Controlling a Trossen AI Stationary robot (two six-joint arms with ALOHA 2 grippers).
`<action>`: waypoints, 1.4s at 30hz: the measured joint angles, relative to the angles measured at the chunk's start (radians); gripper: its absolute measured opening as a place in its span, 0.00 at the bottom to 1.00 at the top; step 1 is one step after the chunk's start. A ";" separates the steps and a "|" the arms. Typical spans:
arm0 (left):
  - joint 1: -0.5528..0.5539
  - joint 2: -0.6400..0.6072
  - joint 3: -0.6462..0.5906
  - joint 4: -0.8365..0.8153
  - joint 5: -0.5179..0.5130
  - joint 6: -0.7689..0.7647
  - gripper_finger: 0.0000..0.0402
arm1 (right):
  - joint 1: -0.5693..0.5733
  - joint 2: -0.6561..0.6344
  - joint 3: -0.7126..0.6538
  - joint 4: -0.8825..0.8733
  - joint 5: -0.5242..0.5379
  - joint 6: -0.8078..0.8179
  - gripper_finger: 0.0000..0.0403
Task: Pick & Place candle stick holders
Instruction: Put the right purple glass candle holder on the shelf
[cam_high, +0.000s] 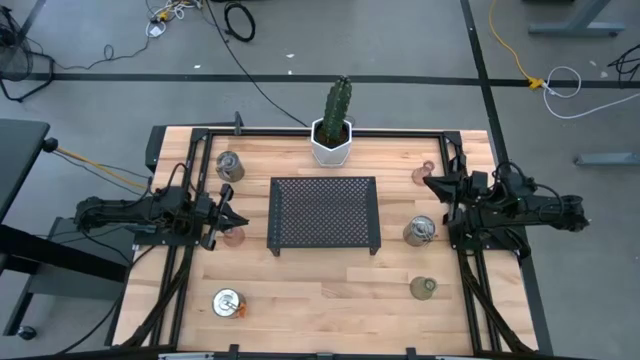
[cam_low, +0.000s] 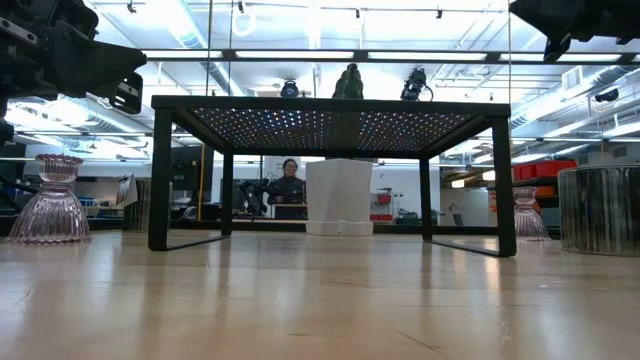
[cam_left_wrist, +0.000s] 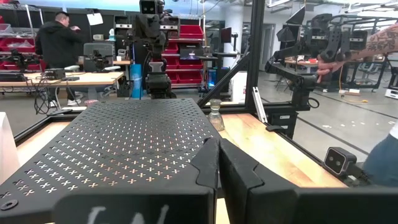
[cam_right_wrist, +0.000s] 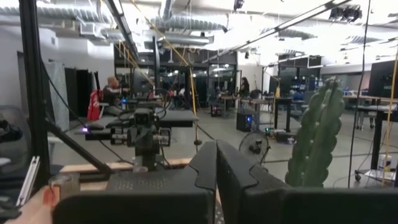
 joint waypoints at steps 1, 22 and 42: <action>0.000 0.000 0.000 0.000 0.000 0.000 0.05 | 0.000 0.007 0.000 0.002 0.000 0.000 0.02; 0.000 0.000 0.000 0.000 0.000 0.000 0.05 | 0.000 0.242 0.071 0.222 0.053 -0.033 0.02; 0.000 0.000 0.000 0.000 0.000 0.000 0.05 | 0.000 0.329 0.407 -0.351 0.327 0.006 0.02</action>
